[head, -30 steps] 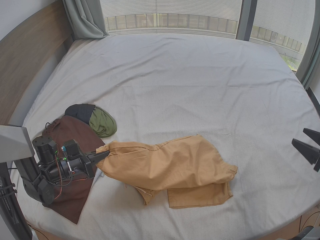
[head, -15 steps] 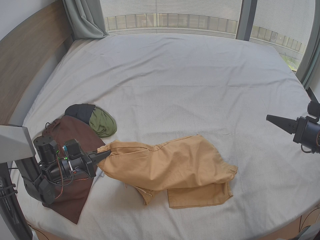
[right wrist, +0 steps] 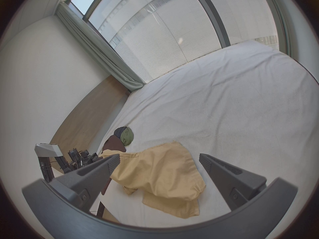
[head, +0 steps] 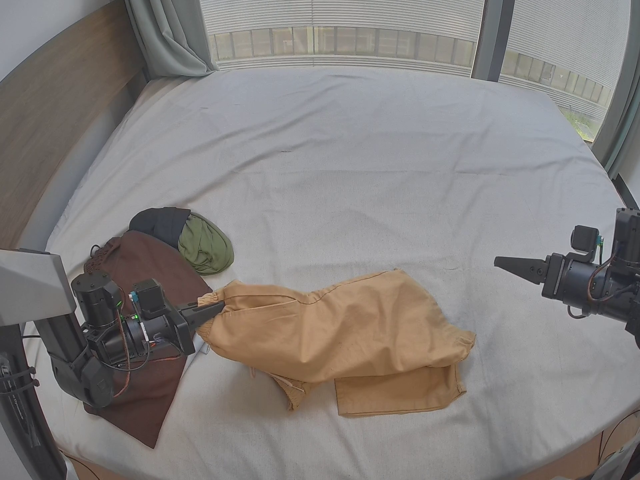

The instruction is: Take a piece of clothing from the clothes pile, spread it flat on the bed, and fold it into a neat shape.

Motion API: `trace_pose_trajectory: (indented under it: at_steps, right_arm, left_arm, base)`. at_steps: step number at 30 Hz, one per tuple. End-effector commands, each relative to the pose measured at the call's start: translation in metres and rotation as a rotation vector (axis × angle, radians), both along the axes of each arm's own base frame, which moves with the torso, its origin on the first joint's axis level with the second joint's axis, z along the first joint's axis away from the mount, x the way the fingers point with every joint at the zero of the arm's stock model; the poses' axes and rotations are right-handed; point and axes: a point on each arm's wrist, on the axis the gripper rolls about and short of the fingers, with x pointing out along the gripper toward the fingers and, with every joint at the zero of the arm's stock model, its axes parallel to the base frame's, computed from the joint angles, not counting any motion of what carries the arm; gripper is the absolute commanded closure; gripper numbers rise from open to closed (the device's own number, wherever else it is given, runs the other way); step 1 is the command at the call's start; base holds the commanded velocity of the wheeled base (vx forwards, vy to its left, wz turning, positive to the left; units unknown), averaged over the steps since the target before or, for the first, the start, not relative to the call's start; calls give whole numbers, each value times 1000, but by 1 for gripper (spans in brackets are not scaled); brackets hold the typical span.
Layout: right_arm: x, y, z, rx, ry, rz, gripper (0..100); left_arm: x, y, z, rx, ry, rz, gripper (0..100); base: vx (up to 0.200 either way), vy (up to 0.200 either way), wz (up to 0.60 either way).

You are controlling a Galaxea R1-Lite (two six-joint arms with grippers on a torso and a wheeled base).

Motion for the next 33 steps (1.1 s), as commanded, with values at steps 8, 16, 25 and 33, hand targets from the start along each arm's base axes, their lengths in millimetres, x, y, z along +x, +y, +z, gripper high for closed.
trace_pose_trajectory:
  at_steps: [8,16,25,33]
  right_arm:
    - [17,1,-30,15,131,-16,0]
    - [32,-1,-53,10,179,-32,0]
    - [45,-5,-77,8,234,-52,0]
    - [53,-8,-100,2,294,-63,0]
  left_arm:
    - [0,0,-3,3,10,3,100]
    - [1,1,-6,4,16,8,100]
    - [1,1,-6,4,16,9,100]
    - [1,1,-6,4,16,8,100]
  base:
    - [0,0,0]
    - [0,0,0]
    - [0,0,0]
    - [0,0,0]
